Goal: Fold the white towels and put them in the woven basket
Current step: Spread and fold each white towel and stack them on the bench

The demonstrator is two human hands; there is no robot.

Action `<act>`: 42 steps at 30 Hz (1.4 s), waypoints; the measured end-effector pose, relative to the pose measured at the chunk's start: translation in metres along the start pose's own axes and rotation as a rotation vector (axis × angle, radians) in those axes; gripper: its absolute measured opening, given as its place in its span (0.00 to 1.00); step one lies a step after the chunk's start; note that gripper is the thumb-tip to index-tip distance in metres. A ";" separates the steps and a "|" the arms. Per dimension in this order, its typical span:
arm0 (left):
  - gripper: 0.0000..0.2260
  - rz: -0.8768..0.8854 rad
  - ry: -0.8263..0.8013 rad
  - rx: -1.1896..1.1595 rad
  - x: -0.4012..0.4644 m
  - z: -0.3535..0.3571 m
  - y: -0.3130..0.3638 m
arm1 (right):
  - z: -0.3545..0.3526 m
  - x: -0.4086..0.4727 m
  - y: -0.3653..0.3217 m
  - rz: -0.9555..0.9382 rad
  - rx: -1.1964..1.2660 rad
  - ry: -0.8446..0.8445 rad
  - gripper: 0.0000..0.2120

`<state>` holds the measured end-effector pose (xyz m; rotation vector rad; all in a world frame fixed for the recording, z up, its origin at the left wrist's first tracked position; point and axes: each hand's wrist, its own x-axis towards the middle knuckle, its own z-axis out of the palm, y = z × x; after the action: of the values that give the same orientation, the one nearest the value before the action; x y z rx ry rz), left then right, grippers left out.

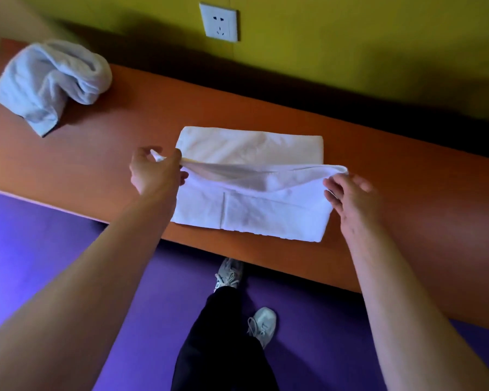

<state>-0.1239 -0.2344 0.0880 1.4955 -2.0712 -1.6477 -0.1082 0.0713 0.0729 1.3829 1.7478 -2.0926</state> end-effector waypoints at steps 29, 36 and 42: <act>0.26 1.075 -0.858 1.209 -0.041 0.068 -0.157 | 0.046 0.133 0.031 -0.989 -1.756 -0.511 0.34; 0.25 1.054 -0.815 1.262 -0.038 0.081 -0.150 | 0.019 0.139 0.036 -0.943 -1.642 -0.260 0.24; 0.27 1.158 -0.739 1.381 -0.028 0.086 -0.141 | -0.045 0.095 0.082 -0.829 -1.550 -0.060 0.21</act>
<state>-0.0747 -0.1459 -0.0451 -0.7217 -3.4827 -0.1252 -0.0910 0.1239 -0.0485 0.1010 2.9307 -0.2232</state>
